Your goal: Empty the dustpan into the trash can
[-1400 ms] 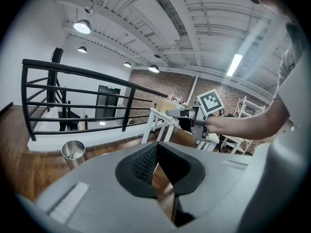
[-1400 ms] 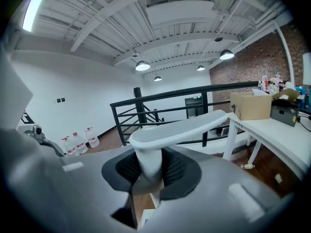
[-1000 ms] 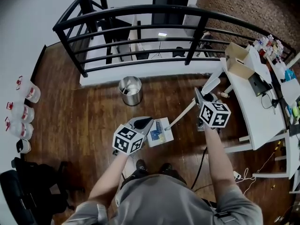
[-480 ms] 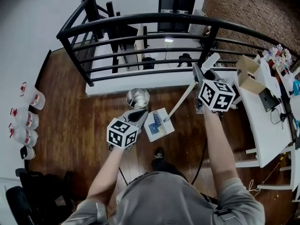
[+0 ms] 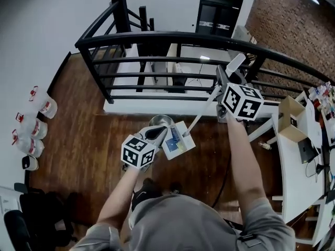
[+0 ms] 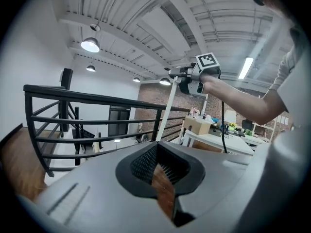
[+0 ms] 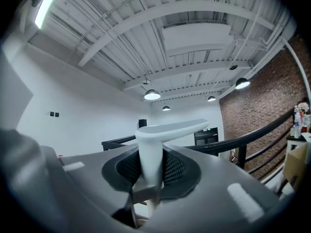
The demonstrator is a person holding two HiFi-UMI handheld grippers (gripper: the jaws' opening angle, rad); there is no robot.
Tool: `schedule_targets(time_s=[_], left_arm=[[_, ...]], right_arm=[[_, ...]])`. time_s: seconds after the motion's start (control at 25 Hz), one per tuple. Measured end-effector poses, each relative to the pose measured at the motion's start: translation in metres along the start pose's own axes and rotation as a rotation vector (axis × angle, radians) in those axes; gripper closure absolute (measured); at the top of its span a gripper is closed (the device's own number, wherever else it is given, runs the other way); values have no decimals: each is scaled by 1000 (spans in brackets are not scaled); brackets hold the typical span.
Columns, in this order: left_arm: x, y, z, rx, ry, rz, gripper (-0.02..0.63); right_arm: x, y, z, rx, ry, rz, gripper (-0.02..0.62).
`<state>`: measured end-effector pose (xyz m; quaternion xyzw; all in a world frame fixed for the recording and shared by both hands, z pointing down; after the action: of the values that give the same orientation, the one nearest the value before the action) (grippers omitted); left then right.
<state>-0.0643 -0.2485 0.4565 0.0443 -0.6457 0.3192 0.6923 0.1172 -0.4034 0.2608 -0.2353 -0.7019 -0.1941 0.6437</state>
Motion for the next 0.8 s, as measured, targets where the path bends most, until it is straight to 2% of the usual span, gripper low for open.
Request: schedule_targets(time_s=[0.24,0.52,0.68,0.8], left_arm=[[-15,-37,67,20,10,1,601],[-39,-90,131,158,-6,29,601],[-42,-113,150,237,-12,66,601],[-42,-130,162,260,-12,87,601]], right_arm=[[5,-64,-18,67,1,0,525],[8,-118,-44,229,-16,6,525],[14,-127,-58,323,-26,14,525],[24,-137,-68,357,-26,22,525]])
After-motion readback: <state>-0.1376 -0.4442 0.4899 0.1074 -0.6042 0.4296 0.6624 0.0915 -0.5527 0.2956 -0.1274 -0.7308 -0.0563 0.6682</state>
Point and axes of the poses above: the fingertips, and each gripper's own axes: y backward along the fingers, z to its left, x out of its underside, the point moved 2 cm from there along y, backward along the fingers, and after that the axes turned 9 degrees about -x, right-handed, at the moved point
